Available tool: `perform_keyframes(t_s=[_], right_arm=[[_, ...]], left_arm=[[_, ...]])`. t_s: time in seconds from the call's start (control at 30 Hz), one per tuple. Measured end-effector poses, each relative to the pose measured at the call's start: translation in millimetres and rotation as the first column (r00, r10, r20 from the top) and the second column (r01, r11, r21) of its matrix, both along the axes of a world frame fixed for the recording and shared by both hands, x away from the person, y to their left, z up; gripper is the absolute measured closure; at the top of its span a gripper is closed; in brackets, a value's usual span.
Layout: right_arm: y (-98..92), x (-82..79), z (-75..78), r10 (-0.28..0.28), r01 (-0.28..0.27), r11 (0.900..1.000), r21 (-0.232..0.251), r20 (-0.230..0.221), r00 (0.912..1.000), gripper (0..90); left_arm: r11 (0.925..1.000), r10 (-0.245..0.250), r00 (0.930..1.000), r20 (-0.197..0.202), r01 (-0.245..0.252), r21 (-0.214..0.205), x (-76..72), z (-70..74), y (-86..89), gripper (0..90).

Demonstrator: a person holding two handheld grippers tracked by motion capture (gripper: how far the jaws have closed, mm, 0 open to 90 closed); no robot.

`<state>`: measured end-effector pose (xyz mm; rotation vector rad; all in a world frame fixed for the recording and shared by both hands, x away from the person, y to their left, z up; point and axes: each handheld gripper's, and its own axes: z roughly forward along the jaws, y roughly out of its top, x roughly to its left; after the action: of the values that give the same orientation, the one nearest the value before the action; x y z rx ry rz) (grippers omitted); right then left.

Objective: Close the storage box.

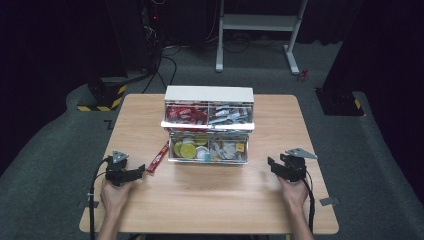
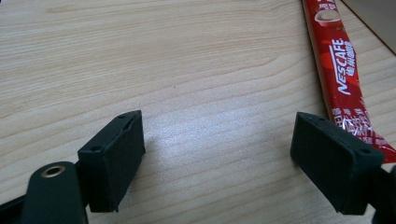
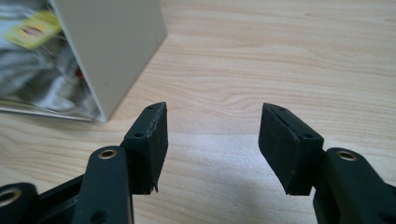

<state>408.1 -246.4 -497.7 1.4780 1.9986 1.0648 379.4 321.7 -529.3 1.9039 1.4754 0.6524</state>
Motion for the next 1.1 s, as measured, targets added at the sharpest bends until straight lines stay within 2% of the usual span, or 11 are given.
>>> perform_keyframes(t_s=[0.37, 0.57, 0.7, 0.77, 0.87, 1.1], right_arm=[[3.8, 6.0, -15.7, -0.016, 0.014, 0.9977, -0.067, -0.033, 0.9993, 39.9], [4.9, 7.6, -23.8, -0.029, 0.024, 0.9967, -0.078, -0.056, 0.9980, 38.6], [6.5, 7.5, -24.5, -0.034, 0.028, 0.9949, -0.097, -0.052, 0.9981, 37.2], [8.8, 7.8, -24.9, -0.031, 0.024, 0.9893, -0.144, -0.043, 0.9986, 35.9], [9.0, 7.5, -25.0, -0.049, 0.041, 0.9899, -0.136, -0.051, 0.9975, 32.3], [9.0, 7.6, -25.1, -0.051, 0.044, 0.9894, -0.138, -0.051, 0.9974, 31.6]], left_arm=[[1.0000, -0.003, 1.0000, -0.001, 0.003, 0.002, 0.1, 0.0, -0.2, 17.3], [1.0000, -0.006, 1.0000, -0.004, 0.006, 0.003, 0.0, 0.1, -0.6, 16.8], [1.0000, -0.007, 1.0000, -0.006, 0.007, 0.004, 0.0, 0.2, -0.7, 16.3], [1.0000, -0.007, 1.0000, -0.007, 0.007, 0.004, 0.0, 0.2, -0.7, 16.2], [0.9999, -0.008, 0.9999, -0.007, 0.008, 0.006, -0.1, 0.2, -0.6, 16.1], [1.0000, -0.006, 1.0000, -0.006, 0.006, 0.002, -0.2, 0.0, -1.0, 16.0]])
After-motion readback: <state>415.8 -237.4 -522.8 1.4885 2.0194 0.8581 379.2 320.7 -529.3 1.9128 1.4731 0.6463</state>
